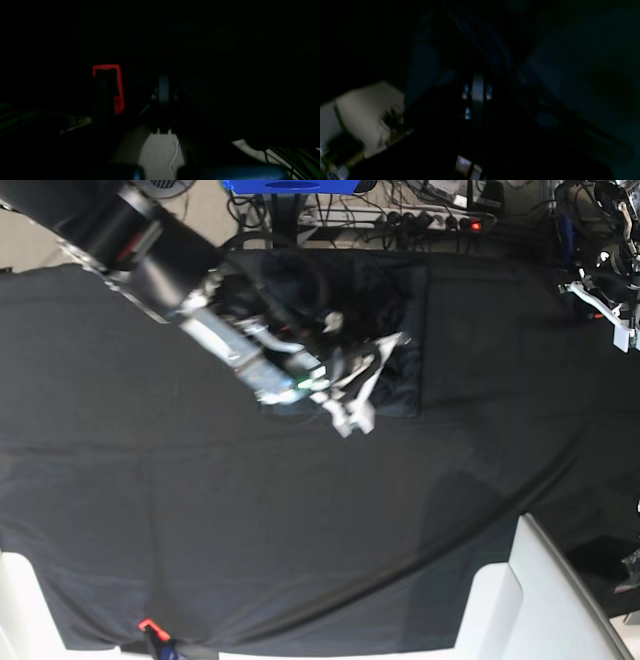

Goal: Fold the T-shirt properly
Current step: 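Press the right gripper down on the folded stack to flatten it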

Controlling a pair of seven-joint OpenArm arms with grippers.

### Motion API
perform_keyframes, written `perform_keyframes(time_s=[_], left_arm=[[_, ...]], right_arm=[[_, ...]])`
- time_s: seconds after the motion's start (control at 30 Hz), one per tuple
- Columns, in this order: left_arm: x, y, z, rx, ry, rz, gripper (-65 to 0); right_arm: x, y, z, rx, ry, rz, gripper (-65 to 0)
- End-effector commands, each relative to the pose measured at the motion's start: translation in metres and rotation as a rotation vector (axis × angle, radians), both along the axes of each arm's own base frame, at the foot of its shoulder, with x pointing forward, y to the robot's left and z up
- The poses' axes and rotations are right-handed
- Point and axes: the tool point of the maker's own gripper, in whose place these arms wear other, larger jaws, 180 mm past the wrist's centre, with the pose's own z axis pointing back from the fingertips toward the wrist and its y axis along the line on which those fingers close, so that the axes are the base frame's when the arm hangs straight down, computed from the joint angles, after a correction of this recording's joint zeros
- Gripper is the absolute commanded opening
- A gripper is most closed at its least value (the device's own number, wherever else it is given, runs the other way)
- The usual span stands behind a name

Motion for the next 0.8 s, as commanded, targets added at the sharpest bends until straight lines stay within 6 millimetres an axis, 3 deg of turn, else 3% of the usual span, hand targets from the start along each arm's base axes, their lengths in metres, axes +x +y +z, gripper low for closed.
perform_keyframes(time_s=[0.0, 0.13, 0.23, 0.43, 0.53, 0.6, 0.77], left_arm=[[0.008, 0.009, 0.013, 0.031, -0.031, -0.013, -65.0], [0.007, 0.009, 0.011, 0.027, -0.027, -0.013, -65.0], [0.013, 0.009, 0.016, 0.035, -0.064, -0.018, -65.0], [0.014, 0.007, 0.015, 0.032, -0.074, -0.014, -65.0], [0.014, 0.007, 0.015, 0.03, -0.076, -0.013, -65.0], [0.014, 0.007, 0.015, 0.03, -0.076, -0.013, -65.0], [0.013, 0.007, 0.014, 0.032, -0.072, -0.014, -65.0]], right_arm=[[0.003, 0.019, 0.012, 0.041, -0.024, 0.026, -64.2], [-0.002, 0.038, 0.024, 0.049, -0.064, 0.11, -64.2], [-0.017, 0.058, 0.035, 0.096, -0.103, 0.237, -64.2], [-0.014, 0.061, 0.041, 0.105, -0.128, 0.275, -64.2], [-0.01, 0.072, 0.067, 0.16, -0.181, 0.303, -64.2], [-0.007, 0.068, 0.086, 0.178, -0.21, 0.32, -64.2], [0.033, 0.033, 0.111, 0.178, -0.19, 0.111, -63.5]])
